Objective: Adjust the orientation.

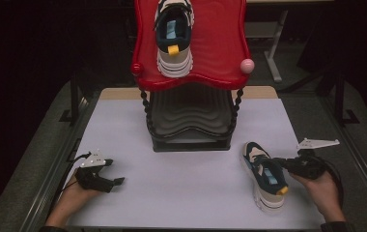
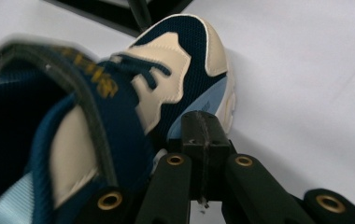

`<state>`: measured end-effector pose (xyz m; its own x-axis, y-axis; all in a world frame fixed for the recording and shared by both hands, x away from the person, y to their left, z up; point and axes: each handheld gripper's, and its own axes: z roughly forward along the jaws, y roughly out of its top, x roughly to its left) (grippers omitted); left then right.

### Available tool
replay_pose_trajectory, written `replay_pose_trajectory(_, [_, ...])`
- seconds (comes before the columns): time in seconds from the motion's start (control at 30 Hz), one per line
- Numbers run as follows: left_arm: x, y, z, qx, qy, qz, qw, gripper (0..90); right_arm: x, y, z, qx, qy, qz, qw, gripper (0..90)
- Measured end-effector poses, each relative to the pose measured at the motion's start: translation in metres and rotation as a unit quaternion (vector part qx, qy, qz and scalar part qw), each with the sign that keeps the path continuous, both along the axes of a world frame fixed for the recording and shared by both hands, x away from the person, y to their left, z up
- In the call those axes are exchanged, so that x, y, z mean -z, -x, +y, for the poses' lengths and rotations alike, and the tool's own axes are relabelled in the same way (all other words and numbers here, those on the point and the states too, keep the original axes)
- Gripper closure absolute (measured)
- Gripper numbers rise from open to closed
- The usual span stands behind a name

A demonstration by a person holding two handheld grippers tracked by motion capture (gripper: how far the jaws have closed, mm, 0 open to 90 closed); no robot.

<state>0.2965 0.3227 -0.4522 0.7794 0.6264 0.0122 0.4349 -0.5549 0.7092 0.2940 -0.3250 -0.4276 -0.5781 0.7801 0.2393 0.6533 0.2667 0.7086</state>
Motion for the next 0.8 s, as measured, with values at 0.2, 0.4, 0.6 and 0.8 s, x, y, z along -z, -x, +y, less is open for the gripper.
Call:
replay_pose_trajectory(0.2, [0.000,0.000,0.000,0.000,0.000,0.000,1.0000,13.1,0.001,0.000,-0.001,-0.001,0.002,0.002,1.0000,89.7])
replay_pose_trajectory(0.4, [0.000,0.000,0.000,0.000,0.000,0.000,1.0000,13.1,-0.003,0.017,-0.011,0.004,-0.002,-0.006,1.0000,89.7])
replay_pose_trajectory(0.6, [0.000,0.000,0.000,0.000,0.001,-0.001,1.0000,13.1,0.002,0.036,-0.015,-0.005,-0.003,0.003,1.0000,89.7])
replay_pose_trajectory(0.8, [0.000,0.000,0.000,0.000,0.001,-0.001,1.0000,13.1,0.005,0.044,-0.008,-0.027,-0.001,0.017,0.9995,89.7])
